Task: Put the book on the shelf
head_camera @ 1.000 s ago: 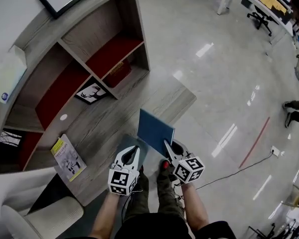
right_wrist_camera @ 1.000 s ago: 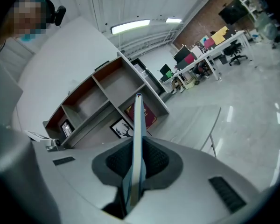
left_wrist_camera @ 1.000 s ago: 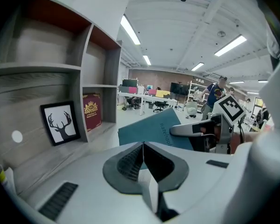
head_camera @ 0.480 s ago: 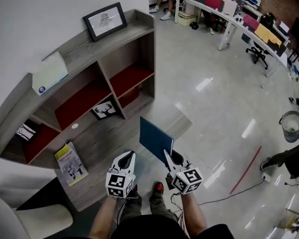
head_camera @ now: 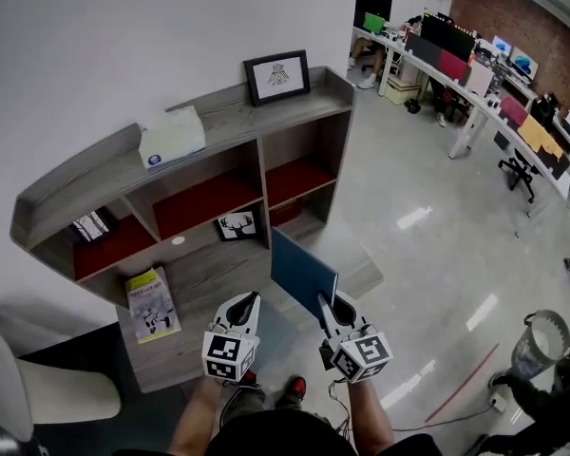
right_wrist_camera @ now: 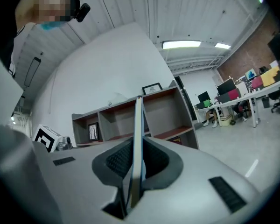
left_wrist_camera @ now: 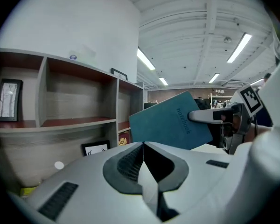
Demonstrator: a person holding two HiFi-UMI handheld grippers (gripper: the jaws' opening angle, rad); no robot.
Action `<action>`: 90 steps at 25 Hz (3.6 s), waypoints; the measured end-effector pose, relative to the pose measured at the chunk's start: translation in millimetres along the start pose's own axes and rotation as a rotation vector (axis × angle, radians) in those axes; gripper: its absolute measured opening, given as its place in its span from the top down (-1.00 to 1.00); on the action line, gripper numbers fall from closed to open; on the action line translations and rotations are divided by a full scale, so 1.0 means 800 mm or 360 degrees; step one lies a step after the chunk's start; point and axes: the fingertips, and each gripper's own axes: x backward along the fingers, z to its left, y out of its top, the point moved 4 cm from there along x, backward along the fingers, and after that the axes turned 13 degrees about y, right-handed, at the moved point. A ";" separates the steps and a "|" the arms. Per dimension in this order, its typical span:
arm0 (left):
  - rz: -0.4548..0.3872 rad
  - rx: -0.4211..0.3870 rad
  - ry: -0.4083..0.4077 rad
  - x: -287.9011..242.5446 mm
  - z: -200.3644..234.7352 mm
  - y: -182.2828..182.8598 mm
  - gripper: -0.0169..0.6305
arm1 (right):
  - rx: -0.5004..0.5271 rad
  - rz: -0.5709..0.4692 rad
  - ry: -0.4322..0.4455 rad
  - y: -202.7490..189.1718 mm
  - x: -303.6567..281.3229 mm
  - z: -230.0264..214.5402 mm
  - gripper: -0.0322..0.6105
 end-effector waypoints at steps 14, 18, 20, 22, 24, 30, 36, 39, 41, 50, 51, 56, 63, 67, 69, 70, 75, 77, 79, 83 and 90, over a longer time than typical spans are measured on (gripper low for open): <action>-0.0105 0.0072 0.0357 0.048 0.135 0.037 0.91 | 0.0366 -0.0117 0.0176 0.077 -0.127 0.057 0.71; -0.0131 0.0079 0.0409 0.056 0.167 0.045 0.91 | 0.0478 -0.0175 0.0238 0.096 -0.168 0.080 0.71; -0.0147 0.0085 0.0434 0.058 0.184 0.048 0.91 | 0.0502 -0.0178 0.0253 0.101 -0.187 0.092 0.71; -0.0156 0.0092 0.0453 0.061 0.198 0.049 0.91 | 0.0585 -0.0152 0.0251 0.097 -0.202 0.100 0.71; -0.0156 0.0102 0.0468 0.064 0.211 0.047 0.91 | 0.0669 -0.0127 0.0244 0.090 -0.217 0.105 0.71; -0.0149 0.0150 0.0503 0.070 0.248 0.039 0.91 | 0.0763 -0.0135 0.0260 0.095 -0.254 0.128 0.71; -0.0159 0.0159 0.0514 0.067 0.271 0.039 0.91 | 0.0802 -0.0212 0.0227 0.104 -0.279 0.127 0.71; -0.0155 0.0157 0.0519 0.065 0.279 0.039 0.91 | 0.0790 -0.0233 0.0219 0.102 -0.294 0.121 0.71; -0.0161 0.0157 0.0522 0.065 0.284 0.041 0.91 | 0.0785 -0.0242 0.0212 0.101 -0.303 0.120 0.71; -0.0141 0.0159 0.0566 0.069 0.310 0.037 0.91 | 0.0736 -0.0256 0.0228 0.087 -0.338 0.126 0.71; -0.0136 0.0161 0.0571 0.070 0.313 0.035 0.91 | 0.0735 -0.0254 0.0230 0.085 -0.341 0.127 0.71; -0.0115 0.0165 0.0603 0.077 0.326 0.029 0.91 | 0.0717 -0.0276 0.0230 0.078 -0.357 0.132 0.71; -0.0094 0.0178 0.0616 0.077 0.341 0.020 0.91 | 0.0710 -0.0290 0.0220 0.072 -0.361 0.130 0.71; -0.0089 0.0183 0.0577 0.071 0.335 0.018 0.91 | 0.0794 -0.0264 0.0223 0.069 -0.361 0.136 0.71; -0.0089 0.0182 0.0558 0.069 0.331 0.017 0.91 | 0.0822 -0.0254 0.0237 0.067 -0.361 0.141 0.71; -0.0089 0.0182 0.0554 0.069 0.330 0.017 0.91 | 0.0832 -0.0248 0.0250 0.066 -0.362 0.144 0.71; -0.0080 0.0195 0.0567 0.076 0.334 0.013 0.91 | 0.0870 -0.0211 0.0316 0.061 -0.366 0.168 0.71; -0.0080 0.0202 0.0578 0.079 0.337 0.012 0.91 | 0.0915 -0.0210 0.0339 0.058 -0.368 0.176 0.71; -0.0078 0.0207 0.0586 0.082 0.339 0.011 0.91 | 0.0953 -0.0197 0.0352 0.055 -0.370 0.182 0.71; -0.0075 0.0218 0.0589 0.086 0.339 0.008 0.91 | 0.1017 -0.0185 0.0380 0.051 -0.370 0.191 0.71; -0.0068 0.0230 0.0584 0.091 0.337 0.005 0.91 | 0.1280 0.0046 0.0415 0.030 -0.368 0.202 0.70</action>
